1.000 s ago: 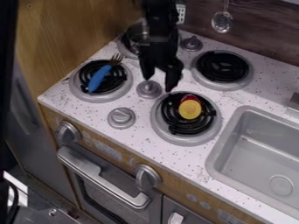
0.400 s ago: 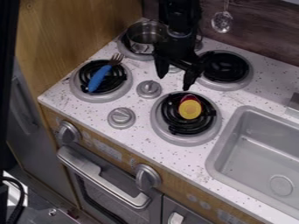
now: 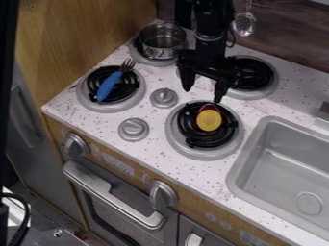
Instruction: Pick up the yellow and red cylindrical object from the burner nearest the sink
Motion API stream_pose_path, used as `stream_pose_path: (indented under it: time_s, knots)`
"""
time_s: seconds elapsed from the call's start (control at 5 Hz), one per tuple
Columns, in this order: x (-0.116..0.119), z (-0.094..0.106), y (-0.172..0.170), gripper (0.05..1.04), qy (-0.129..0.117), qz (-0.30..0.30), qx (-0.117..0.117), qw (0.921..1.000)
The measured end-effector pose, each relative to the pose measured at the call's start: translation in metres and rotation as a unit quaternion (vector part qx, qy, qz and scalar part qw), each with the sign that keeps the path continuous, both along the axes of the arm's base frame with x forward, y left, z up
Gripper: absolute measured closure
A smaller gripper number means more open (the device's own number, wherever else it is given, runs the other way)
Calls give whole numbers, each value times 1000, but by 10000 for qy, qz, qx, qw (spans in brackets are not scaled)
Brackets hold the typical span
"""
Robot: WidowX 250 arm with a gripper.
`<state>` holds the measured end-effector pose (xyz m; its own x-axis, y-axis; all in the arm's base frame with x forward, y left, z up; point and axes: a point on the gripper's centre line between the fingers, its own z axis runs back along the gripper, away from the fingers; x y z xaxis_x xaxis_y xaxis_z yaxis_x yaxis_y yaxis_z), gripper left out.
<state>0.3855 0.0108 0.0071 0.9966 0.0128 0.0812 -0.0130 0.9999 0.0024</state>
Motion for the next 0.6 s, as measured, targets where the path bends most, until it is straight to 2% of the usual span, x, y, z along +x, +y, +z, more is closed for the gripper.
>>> stream_pose_path:
  time_s: [0.2,0.4,0.6]
  knots:
    - [-3,0,-10,83,103,159,-237,9995]
    - [-8,-22,-16,83,593,289,-384,9971]
    - [-8,-44,-16,83,953,355,-389,9940]
